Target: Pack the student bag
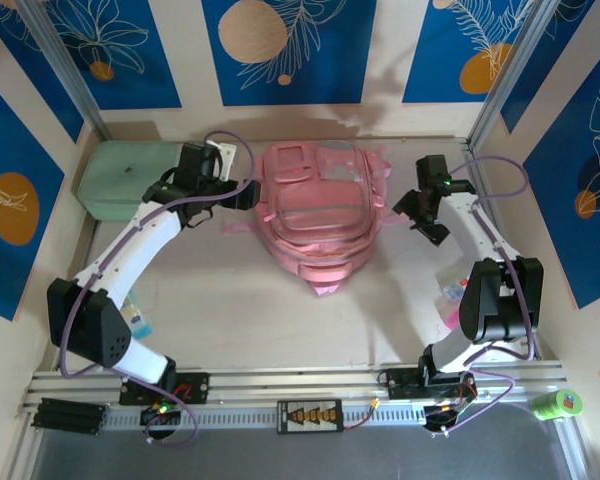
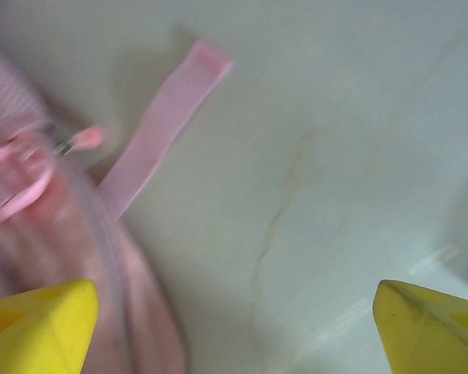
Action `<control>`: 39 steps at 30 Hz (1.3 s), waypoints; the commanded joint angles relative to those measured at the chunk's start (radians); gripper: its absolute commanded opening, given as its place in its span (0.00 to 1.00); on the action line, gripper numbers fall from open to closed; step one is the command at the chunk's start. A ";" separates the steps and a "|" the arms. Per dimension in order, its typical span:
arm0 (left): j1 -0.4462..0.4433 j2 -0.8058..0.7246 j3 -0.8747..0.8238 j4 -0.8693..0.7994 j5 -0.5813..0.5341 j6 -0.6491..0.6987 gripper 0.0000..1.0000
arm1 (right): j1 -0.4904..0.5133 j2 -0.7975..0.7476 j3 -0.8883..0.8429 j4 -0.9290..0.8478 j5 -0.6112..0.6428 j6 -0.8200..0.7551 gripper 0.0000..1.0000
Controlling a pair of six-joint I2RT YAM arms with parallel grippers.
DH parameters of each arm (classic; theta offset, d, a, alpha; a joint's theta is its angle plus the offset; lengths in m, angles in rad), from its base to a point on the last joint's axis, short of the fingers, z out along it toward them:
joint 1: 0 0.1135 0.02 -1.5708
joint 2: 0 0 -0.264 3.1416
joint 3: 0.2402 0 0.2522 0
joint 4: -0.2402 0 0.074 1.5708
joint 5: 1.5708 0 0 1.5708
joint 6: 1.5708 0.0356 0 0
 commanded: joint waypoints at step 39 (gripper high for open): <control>0.009 0.208 0.129 0.100 0.189 -0.174 1.00 | -0.538 0.152 -0.205 0.155 -0.101 -0.229 0.81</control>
